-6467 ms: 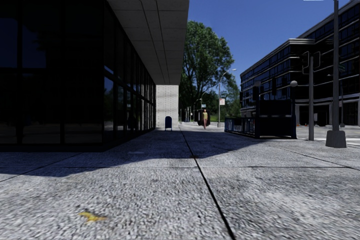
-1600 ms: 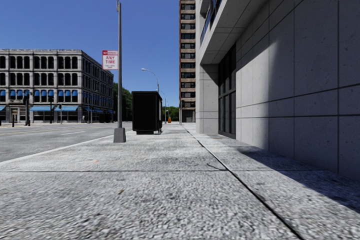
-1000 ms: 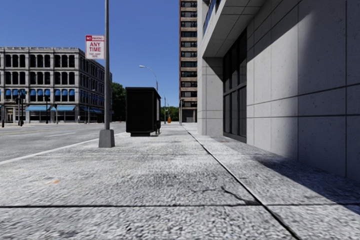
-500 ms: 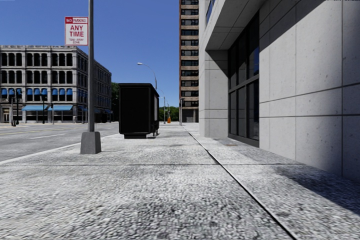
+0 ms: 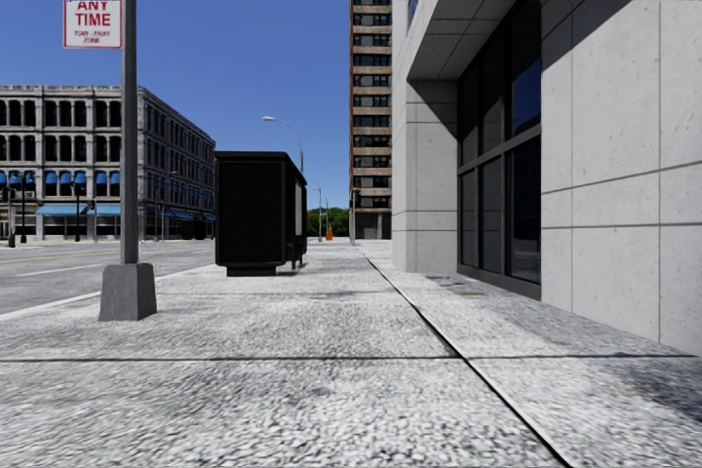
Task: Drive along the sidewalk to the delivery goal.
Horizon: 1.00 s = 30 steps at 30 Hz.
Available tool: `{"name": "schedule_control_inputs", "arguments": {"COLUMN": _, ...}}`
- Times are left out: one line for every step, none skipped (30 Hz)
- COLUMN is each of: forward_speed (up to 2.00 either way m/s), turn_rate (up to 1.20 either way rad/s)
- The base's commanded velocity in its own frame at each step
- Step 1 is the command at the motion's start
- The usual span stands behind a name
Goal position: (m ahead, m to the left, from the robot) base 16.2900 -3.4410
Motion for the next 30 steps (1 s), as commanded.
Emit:
{"name": "schedule_control_inputs", "arguments": {"forward_speed": 2.00, "turn_rate": 0.00}}
{"name": "schedule_control_inputs", "arguments": {"forward_speed": 2.00, "turn_rate": 0.00}}
{"name": "schedule_control_inputs", "arguments": {"forward_speed": 2.00, "turn_rate": 0.00}}
{"name": "schedule_control_inputs", "arguments": {"forward_speed": 2.00, "turn_rate": 0.00}}
{"name": "schedule_control_inputs", "arguments": {"forward_speed": 2.00, "turn_rate": 0.00}}
{"name": "schedule_control_inputs", "arguments": {"forward_speed": 2.00, "turn_rate": 0.00}}
{"name": "schedule_control_inputs", "arguments": {"forward_speed": 2.00, "turn_rate": 0.00}}
{"name": "schedule_control_inputs", "arguments": {"forward_speed": 2.00, "turn_rate": 0.00}}
{"name": "schedule_control_inputs", "arguments": {"forward_speed": 2.00, "turn_rate": 0.00}}
{"name": "schedule_control_inputs", "arguments": {"forward_speed": 2.00, "turn_rate": 0.00}}
{"name": "schedule_control_inputs", "arguments": {"forward_speed": 2.00, "turn_rate": 0.00}}
{"name": "schedule_control_inputs", "arguments": {"forward_speed": 2.00, "turn_rate": 0.00}}
{"name": "schedule_control_inputs", "arguments": {"forward_speed": 2.00, "turn_rate": 0.00}}
{"name": "schedule_control_inputs", "arguments": {"forward_speed": 2.00, "turn_rate": 0.00}}
{"name": "schedule_control_inputs", "arguments": {"forward_speed": 2.00, "turn_rate": 0.00}}
{"name": "schedule_control_inputs", "arguments": {"forward_speed": 2.00, "turn_rate": 0.00}}
{"name": "schedule_control_inputs", "arguments": {"forward_speed": 2.00, "turn_rate": 0.00}}
{"name": "schedule_control_inputs", "arguments": {"forward_speed": 2.00, "turn_rate": 0.00}}
{"name": "schedule_control_inputs", "arguments": {"forward_speed": 2.00, "turn_rate": 0.00}}
{"name": "schedule_control_inputs", "arguments": {"forward_speed": 2.00, "turn_rate": 0.00}}
{"name": "schedule_control_inputs", "arguments": {"forward_speed": 2.00, "turn_rate": 0.00}}
{"name": "schedule_control_inputs", "arguments": {"forward_speed": 2.00, "turn_rate": 0.00}}
{"name": "schedule_control_inputs", "arguments": {"forward_speed": 2.00, "turn_rate": 0.00}}
{"name": "schedule_control_inputs", "arguments": {"forward_speed": 2.00, "turn_rate": 0.00}}
{"name": "schedule_control_inputs", "arguments": {"forward_speed": 2.00, "turn_rate": 0.00}}
{"name": "schedule_control_inputs", "arguments": {"forward_speed": 2.00, "turn_rate": 0.00}}
{"name": "schedule_control_inputs", "arguments": {"forward_speed": 2.00, "turn_rate": 0.00}}
{"name": "schedule_control_inputs", "arguments": {"forward_speed": 2.00, "turn_rate": 0.00}}
{"name": "schedule_control_inputs", "arguments": {"forward_speed": 2.00, "turn_rate": 0.00}}
{"name": "schedule_control_inputs", "arguments": {"forward_speed": 2.00, "turn_rate": 0.00}}
